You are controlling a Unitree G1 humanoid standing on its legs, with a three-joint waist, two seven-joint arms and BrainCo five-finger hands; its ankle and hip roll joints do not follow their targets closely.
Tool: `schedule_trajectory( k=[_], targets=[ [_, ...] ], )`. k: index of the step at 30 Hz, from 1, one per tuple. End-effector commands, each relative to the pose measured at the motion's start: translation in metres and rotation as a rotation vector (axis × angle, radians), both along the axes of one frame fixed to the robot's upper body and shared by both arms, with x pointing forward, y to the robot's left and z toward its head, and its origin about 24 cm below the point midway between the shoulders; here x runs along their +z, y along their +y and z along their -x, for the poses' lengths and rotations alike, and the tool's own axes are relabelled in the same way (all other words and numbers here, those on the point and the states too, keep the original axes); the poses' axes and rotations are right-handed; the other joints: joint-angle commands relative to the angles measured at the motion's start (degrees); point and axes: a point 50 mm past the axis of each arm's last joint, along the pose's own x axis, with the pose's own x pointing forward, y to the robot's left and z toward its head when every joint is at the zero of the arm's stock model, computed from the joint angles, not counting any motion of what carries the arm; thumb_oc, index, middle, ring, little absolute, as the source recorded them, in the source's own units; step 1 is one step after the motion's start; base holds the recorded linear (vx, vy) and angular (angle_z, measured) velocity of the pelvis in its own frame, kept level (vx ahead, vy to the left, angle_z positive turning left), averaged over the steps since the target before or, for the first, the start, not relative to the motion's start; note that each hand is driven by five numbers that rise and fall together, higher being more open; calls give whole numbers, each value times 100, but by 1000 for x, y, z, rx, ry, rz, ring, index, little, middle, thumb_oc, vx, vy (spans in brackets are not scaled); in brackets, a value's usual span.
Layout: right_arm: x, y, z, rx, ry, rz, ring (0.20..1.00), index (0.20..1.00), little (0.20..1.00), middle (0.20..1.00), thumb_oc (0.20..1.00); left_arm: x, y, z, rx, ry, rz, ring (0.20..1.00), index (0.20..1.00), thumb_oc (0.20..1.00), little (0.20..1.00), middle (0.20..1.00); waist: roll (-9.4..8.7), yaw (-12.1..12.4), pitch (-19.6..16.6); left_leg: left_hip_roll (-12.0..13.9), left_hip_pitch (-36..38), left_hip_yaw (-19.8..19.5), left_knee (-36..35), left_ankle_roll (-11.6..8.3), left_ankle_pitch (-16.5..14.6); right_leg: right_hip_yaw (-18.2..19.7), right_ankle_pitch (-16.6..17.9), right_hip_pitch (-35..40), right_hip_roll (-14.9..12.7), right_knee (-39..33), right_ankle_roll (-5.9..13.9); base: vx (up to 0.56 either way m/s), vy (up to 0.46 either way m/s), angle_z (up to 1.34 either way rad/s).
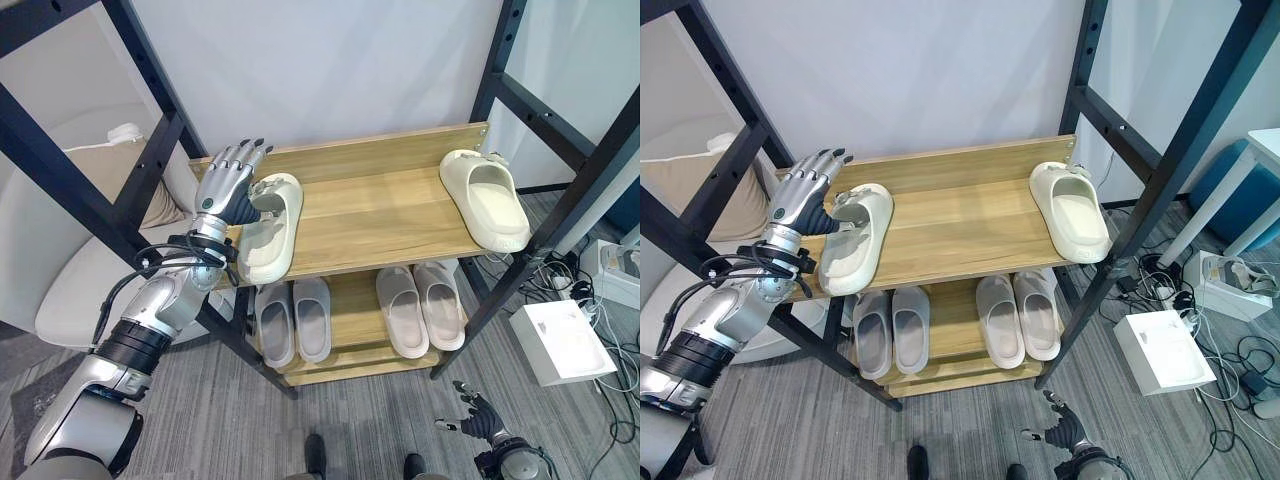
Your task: Arrange the slippers neatly on the shoe rack.
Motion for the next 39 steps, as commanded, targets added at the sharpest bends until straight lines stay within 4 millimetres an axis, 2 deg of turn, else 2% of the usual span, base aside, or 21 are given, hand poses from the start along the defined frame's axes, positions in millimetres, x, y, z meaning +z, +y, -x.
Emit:
schedule_trajectory(
  k=[1, 11, 12, 13, 16, 17, 22, 27, 31, 32, 33, 34, 35, 37, 38, 39],
  targets=[
    [28, 6, -29, 49, -181, -25, 1000, 1000, 1000, 1000, 1000, 45, 20, -15, 141, -156, -151, 1000, 1000, 1000, 1000, 1000, -274, -62, 186, -5, 723, 42, -34, -166, -765, -53, -16, -125, -241, 3, 333, 0, 0, 0],
    [35, 1, -31, 40, -208, -20, 1000, 1000, 1000, 1000, 1000, 54, 20, -34, 230, -142, -254, 1000, 1000, 1000, 1000, 1000, -285, -203, 248, 10, 632, 113, -34, -159, -759, 55, 12, -290, -208, 3, 342, 6, 0, -6],
    [35, 1, -30, 38, -208, -23, 1000, 1000, 1000, 1000, 1000, 56, 21, -36, 238, -141, -258, 501, 501, 501, 501, 501, -283, -225, 248, 12, 630, 118, -34, -159, -759, 59, 13, -297, -208, 3, 343, 0, 0, 0],
    [36, 1, -31, 41, -215, -26, 1000, 1000, 1000, 1000, 1000, 57, 18, -41, 247, -131, -283, 200, 200, 200, 200, 200, -277, -269, 261, 14, 613, 122, -34, -157, -753, 81, 22, -328, -203, 3, 345, 0, 0, 0],
    [38, 1, -32, 44, -222, -34, 1000, 1000, 1000, 1000, 1000, 60, 21, -48, 278, -108, -323, 200, 200, 200, 200, 200, -276, -314, 278, 12, 593, 152, -34, -154, -754, 116, 41, -374, -195, 3, 350, 0, -2, -1],
    [40, 1, -34, 45, -229, -38, 1000, 1000, 1000, 1000, 1000, 67, 23, -51, 300, -106, -349, 200, 200, 200, 200, 200, -267, -356, 291, 13, 582, 189, -34, -155, -755, 142, 57, -408, -190, 3, 357, 2, -7, -7],
    [42, 1, -35, 35, -243, -53, 1000, 1000, 1000, 1000, 1000, 75, 28, -53, 324, -108, -371, 200, 200, 200, 200, 200, -262, -378, 311, 26, 570, 246, -34, -160, -753, 209, 71, -450, -183, 3, 367, 3, -7, -10],
    [41, 2, -34, 31, -243, -64, 1000, 1000, 1000, 1000, 1000, 73, 17, -52, 271, -113, -356, 200, 200, 200, 200, 200, -257, -369, 320, 37, 603, 234, -34, -166, -757, 200, 37, -416, -172, 3, 353, 3, -2, -1],
    [40, 4, -33, 34, -237, -63, 1000, 1000, 1000, 1000, 1000, 83, -11, -42, 144, -190, -309, 200, 200, 200, 200, 200, -247, -326, 310, 41, 622, 176, -34, -167, -765, 132, -13, -353, -168, 3, 325, 0, -8, 0],
    [40, 5, -33, 38, -235, -64, 1000, 1000, 1000, 1000, 1000, 87, -28, -38, 75, -225, -289, 200, 200, 200, 200, 200, -249, -307, 309, 44, 630, 159, -33, -169, -764, 108, -33, -320, -166, 3, 313, 0, 0, 0],
    [40, 5, -32, 38, -235, -64, 1000, 1000, 1000, 1000, 1000, 87, -27, -37, 75, -224, -289, 200, 200, 200, 200, 200, -245, -309, 310, 44, 633, 156, -34, -169, -764, 106, -34, -316, -165, 3, 313, -8, -36, 3],
    [40, 6, -33, 37, -233, -67, 1000, 1000, 1000, 1000, 1000, 88, -42, -34, 19, -241, -258, 200, 200, 200, 200, 200, -240, -302, 305, 43, 637, 139, -33, -172, -761, 93, -48, -295, -158, 3, 298, 0, 0, 0],
    [40, 6, -33, 37, -233, -66, 1000, 1000, 1000, 1000, 1000, 88, -42, -34, 19, -241, -258, 200, 200, 200, 200, 200, -236, -302, 306, 44, 639, 137, -33, -172, -762, 91, -50, -292, -157, 3, 298, 0, 0, 0],
    [40, 9, -36, 47, -234, -70, 1000, 1000, 1000, 1000, 1000, 85, -63, -36, -42, -240, -215, 200, 200, 200, 200, 200, -224, -347, 307, 52, 653, 150, -30, -175, -757, 96, -60, -282, -139, 3, 286, 0, 0, 0],
    [41, 8, -36, 46, -235, -70, 1000, 1000, 1000, 1000, 1000, 86, -63, -36, -43, -240, -215, 200, 200, 200, 200, 200, -223, -342, 309, 53, 653, 149, -30, -176, -757, 95, -60, -282, -138, 3, 285, -20, -39, -1],
    [41, 9, -37, 45, -239, -73, 1000, 1000, 1000, 1000, 1000, 86, -72, -38, -61, -235, -197, 200, 200, 200, 200, 200, -212, -388, 318, 63, 658, 184, -29, -181, -748, 133, -54, -300, -130, 3, 279, -13, -21, -3]
  ],
)
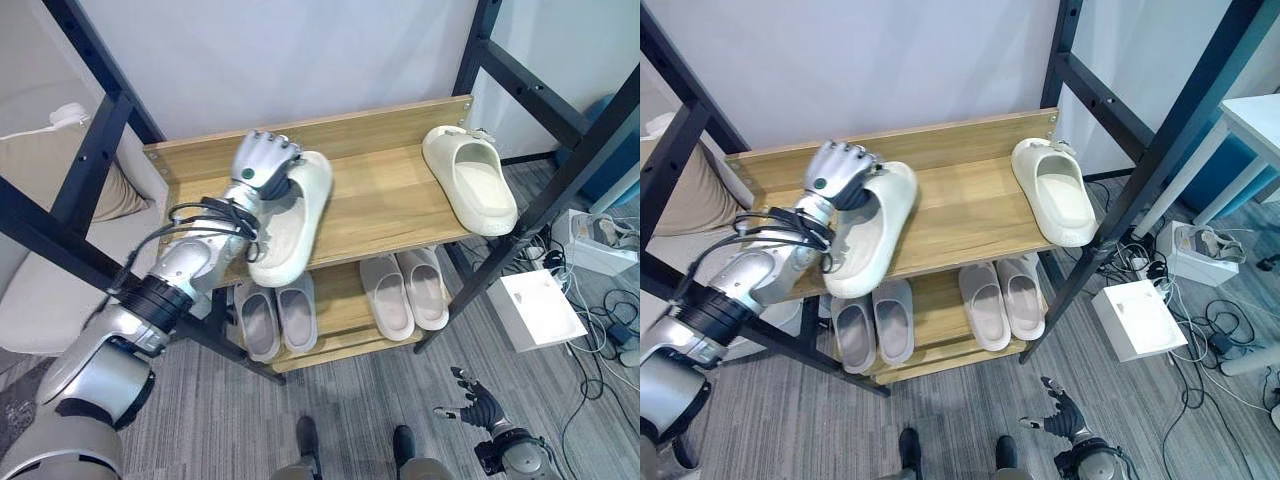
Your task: Arrange the slippers neatly on the shoe rack.
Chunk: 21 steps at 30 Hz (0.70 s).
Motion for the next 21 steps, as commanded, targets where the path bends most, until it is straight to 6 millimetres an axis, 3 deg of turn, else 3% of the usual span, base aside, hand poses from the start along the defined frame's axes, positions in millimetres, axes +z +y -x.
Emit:
schedule_trajectory(
  k=[1, 4, 9, 18, 21],
  targets=[
    [24, 2, -23, 5, -144, -45, 1000, 1000, 1000, 1000, 1000, 61, 2, -14, 48, -166, 46, 200, 200, 200, 200, 200, -88, -98, 118, 61, 826, -87, -35, -251, -802, -137, -218, 8, -116, 4, 324, -18, -30, -3],
    [25, -1, -23, -3, -146, -40, 1000, 1000, 1000, 1000, 1000, 54, -14, -25, 46, -119, 55, 200, 200, 200, 200, 200, -67, -267, 126, 96, 828, 23, -37, -273, -792, -40, -206, -64, -77, 4, 303, -6, -41, -1],
    [32, -11, -26, -43, -179, -46, 1000, 1000, 1000, 1000, 1000, 49, -23, -39, 88, -68, 22, 200, 200, 200, 200, 200, -53, -480, 177, 144, 809, 179, -38, -298, -776, 121, -165, -200, -32, 4, 303, -12, -22, -16],
    [42, -24, -28, -92, -227, -48, 1000, 1000, 1000, 1000, 1000, 69, -9, -55, 221, -60, -26, 200, 200, 200, 200, 200, -19, -859, 237, 232, 811, 484, -39, -350, -774, 413, -109, -430, 59, 10, 307, 27, -30, -28],
    [41, -25, -27, -113, -234, -30, 1000, 1000, 1000, 1000, 1000, 68, -6, -58, 240, -47, 4, 200, 200, 200, 200, 200, 1, -872, 245, 257, 816, 525, -39, -364, -768, 431, -134, -453, 78, 15, 300, 53, -50, -7]
  ],
)
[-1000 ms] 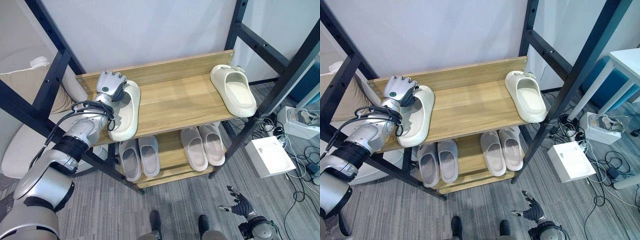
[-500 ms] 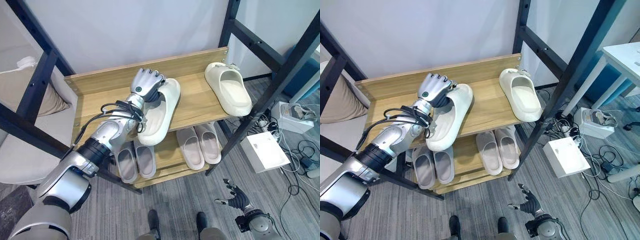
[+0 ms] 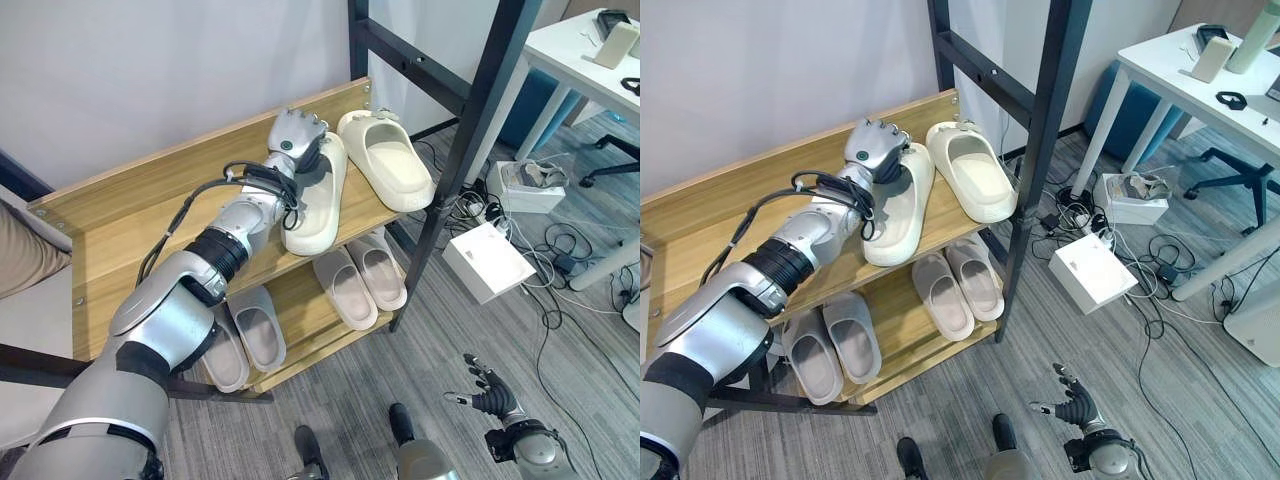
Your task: Arrange the slippers neatly on the shoe rack.
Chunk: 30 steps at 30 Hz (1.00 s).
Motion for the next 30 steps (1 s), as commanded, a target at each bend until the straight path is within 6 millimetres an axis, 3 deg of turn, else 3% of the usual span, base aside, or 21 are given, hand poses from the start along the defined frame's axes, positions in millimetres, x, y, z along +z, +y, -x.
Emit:
schedule_trajectory(
  k=[1, 5, 6, 14, 15, 26, 30],
  targets=[
    [27, 3, -23, 11, -173, -17, 1000, 1000, 1000, 1000, 1000, 37, 10, -11, 87, -55, 102, 200, 200, 200, 200, 200, -246, -72, 158, 165, 850, -87, -34, -257, -617, -223, -204, -17, 43, 12, 237, 0, 0, 0],
    [25, 9, -21, 24, -170, -34, 1000, 1000, 1000, 1000, 1000, 38, 12, -13, 106, -48, 120, 200, 200, 200, 200, 200, -232, -90, 144, 197, 897, -61, -34, -280, -611, -229, -235, 25, 77, 13, 221, 27, -30, -1],
    [25, 10, -20, 26, -166, -36, 1000, 1000, 1000, 1000, 1000, 39, 14, -13, 111, -49, 127, 1000, 1000, 1000, 1000, 1000, -224, -82, 137, 206, 907, -64, -34, -287, -605, -246, -243, 36, 79, 15, 218, 0, 0, 0],
    [21, 13, -12, 39, -140, -38, 1000, 1000, 1000, 1000, 1000, 59, 9, -5, 24, -95, 231, 1000, 1000, 1000, 1000, 1000, -195, 96, 115, 242, 931, -257, -34, -323, -545, -519, -363, 252, 113, 3, 143, 2, -46, 9],
    [18, 16, -9, 45, -124, -40, 1000, 1000, 1000, 1000, 1000, 65, 2, 8, -98, -124, 322, 1000, 1000, 1000, 1000, 1000, -215, 266, 128, 242, 919, -360, -24, -322, -524, -630, -397, 325, 114, 3, 113, -25, -33, 26],
    [9, 25, -6, 76, -67, -46, 1000, 1000, 1000, 1000, 1000, 42, -9, 37, -283, -84, 418, 1000, 1000, 1000, 1000, 1000, -262, 610, 92, 242, 873, -645, -7, -311, -486, -904, -460, 513, 110, 3, 35, -42, -9, 21],
    [5, 28, -4, 74, -46, -53, 1000, 1000, 1000, 1000, 1000, 37, -2, 52, -386, -53, 581, 1000, 1000, 1000, 1000, 1000, -265, 742, 63, 219, 863, -695, -5, -297, -478, -967, -440, 536, 93, 3, 32, -35, 15, 3]
  ],
)
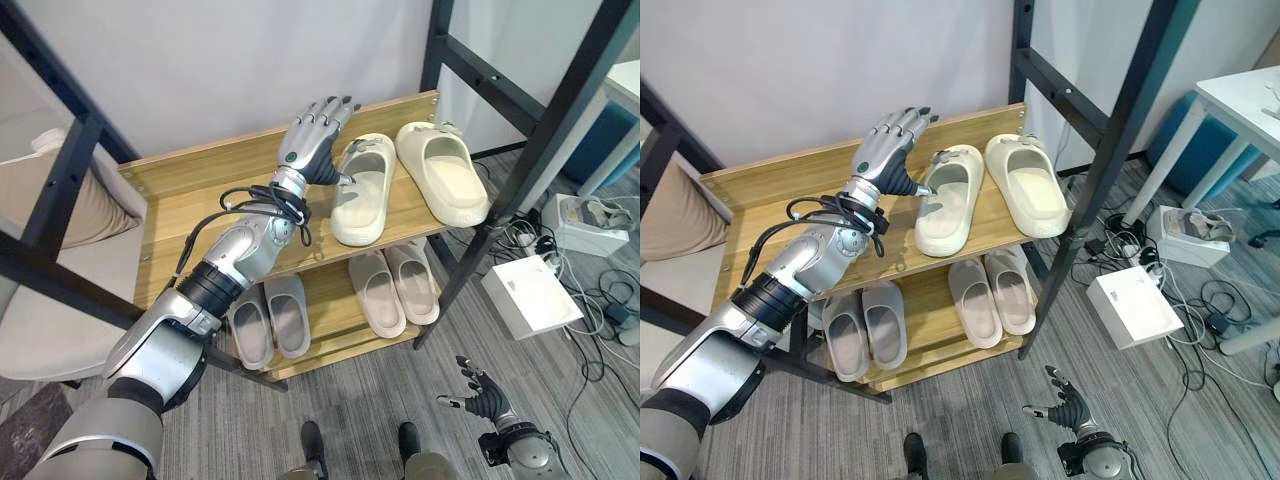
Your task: Arrange the slippers neatly on the shoe rack.
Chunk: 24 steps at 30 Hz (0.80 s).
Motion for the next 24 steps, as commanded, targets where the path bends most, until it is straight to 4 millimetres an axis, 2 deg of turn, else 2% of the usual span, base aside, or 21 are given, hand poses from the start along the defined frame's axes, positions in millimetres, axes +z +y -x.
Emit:
schedule_trajectory(
  k=[1, 2, 3, 4, 5, 6, 7, 8, 9, 11, 12, 13, 14, 17, 23, 24],
  targets=[
    [4, 11, -4, 13, -34, -26, 1000, 1000, 1000, 1000, 1000, 26, 18, 6, -117, -5, 313, 1000, 1000, 1000, 1000, 1000, -239, 185, 39, 196, 752, -71, -5, -312, -581, -337, -335, 35, 0, 2, 114, -21, 24, 5],
    [4, 11, -3, 15, -32, -25, 1000, 1000, 1000, 1000, 1000, 25, 19, 7, -116, -2, 315, 1000, 1000, 1000, 1000, 1000, -235, 177, 30, 195, 753, -71, -6, -312, -581, -338, -335, 35, 0, 2, 114, -42, 43, 9],
    [0, 13, 0, 11, -11, -30, 1000, 1000, 1000, 1000, 1000, 8, 19, 14, -228, 115, 496, 1000, 1000, 1000, 1000, 1000, -227, 228, 23, 178, 760, -103, -5, -305, -572, -369, -322, 57, -15, 2, 112, -19, 20, 9],
    [-1, 13, 0, 12, -9, -30, 1000, 1000, 1000, 1000, 1000, 7, 19, 14, -227, 117, 497, 1000, 1000, 1000, 1000, 1000, -226, 222, 11, 178, 757, -104, -6, -305, -571, -370, -322, 54, -16, 2, 112, -18, 27, 11],
    [-3, 15, 2, 14, 5, -29, 1000, 1000, 1000, 1000, 1000, -8, 15, 17, -335, 230, 680, 1000, 1000, 1000, 1000, 1000, -220, 252, 17, 186, 792, -113, 3, -305, -585, -387, -323, 98, -19, 2, 109, -10, 16, 21],
    [-4, 16, 2, 14, 12, -32, 1000, 1000, 1000, 1000, 1000, -15, 13, 19, -361, 274, 707, 1000, 1000, 1000, 1000, 1000, -217, 254, -12, 180, 766, -126, -9, -300, -560, -401, -303, 76, -31, 2, 109, -23, 27, 18],
    [-5, 17, 1, 18, 16, -37, 1000, 1000, 1000, 1000, 1000, -31, 5, 21, -417, 374, 817, 1000, 1000, 1000, 1000, 1000, -219, 265, -16, 175, 764, -141, -12, -293, -552, -409, -292, 82, -36, 2, 110, -22, 25, 18],
    [-5, 17, 1, 20, 18, -40, 1000, 1000, 1000, 1000, 1000, -34, 3, 23, -432, 400, 803, 1000, 1000, 1000, 1000, 1000, -218, 270, -31, 173, 768, -145, -16, -290, -558, -412, -296, 90, -35, 2, 111, -14, 28, 6],
    [-6, 19, -1, 24, 22, -42, 1000, 1000, 1000, 1000, 1000, -47, -3, 23, -452, 478, 873, 1000, 1000, 1000, 1000, 1000, -220, 270, -41, 169, 771, -146, -21, -285, -553, -417, -290, 93, -39, 2, 114, 3, 25, 4],
    [-5, 21, -7, 38, 21, -45, 1000, 1000, 1000, 1000, 1000, -66, -9, 22, -443, 595, 891, 1000, 1000, 1000, 1000, 1000, -211, 266, -77, 154, 788, -139, -32, -276, -561, -422, -286, 94, -45, 2, 125, -1, 40, 1],
    [-5, 21, -7, 38, 21, -45, 1000, 1000, 1000, 1000, 1000, -66, -9, 22, -443, 595, 891, 1000, 1000, 1000, 1000, 1000, -211, 267, -77, 153, 788, -139, -32, -276, -561, -422, -286, 94, -45, 2, 125, -6, 52, -2],
    [-5, 24, -12, 55, 24, -46, 1000, 1000, 1000, 1000, 1000, -82, -15, 22, -439, 684, 925, 1000, 1000, 1000, 1000, 1000, -199, 265, -90, 142, 795, -132, -36, -269, -564, -411, -281, 100, -57, 2, 132, -2, 27, -5],
    [-5, 24, -12, 55, 24, -46, 1000, 1000, 1000, 1000, 1000, -82, -15, 22, -439, 684, 925, 1000, 1000, 1000, 1000, 1000, -199, 266, -89, 142, 796, -131, -36, -269, -564, -410, -281, 100, -57, 2, 132, 0, 39, -3],
    [-4, 32, -22, 71, 22, -56, 1000, 1000, 1000, 1000, 1000, -102, -25, 22, -438, 804, 975, 1000, 1000, 1000, 1000, 1000, -177, 255, -117, 126, 800, -119, -36, -260, -573, -377, -265, 81, -73, 2, 141, 0, 13, 0],
    [-2, 38, -28, 84, 18, -63, 1000, 1000, 1000, 1000, 1000, -102, -47, 26, -510, 874, 989, 1000, 1000, 1000, 1000, 1000, -167, 239, -151, 127, 829, -89, -36, -245, -583, -337, -263, 91, -80, 2, 147, 0, 0, 0],
    [-2, 40, -30, 88, 17, -66, 1000, 1000, 1000, 1000, 1000, -99, -60, 27, -543, 894, 985, 1000, 1000, 1000, 1000, 1000, -166, 218, -163, 122, 841, -87, -36, -244, -589, -328, -274, 111, -82, 2, 146, 0, 0, 0]
  ],
)
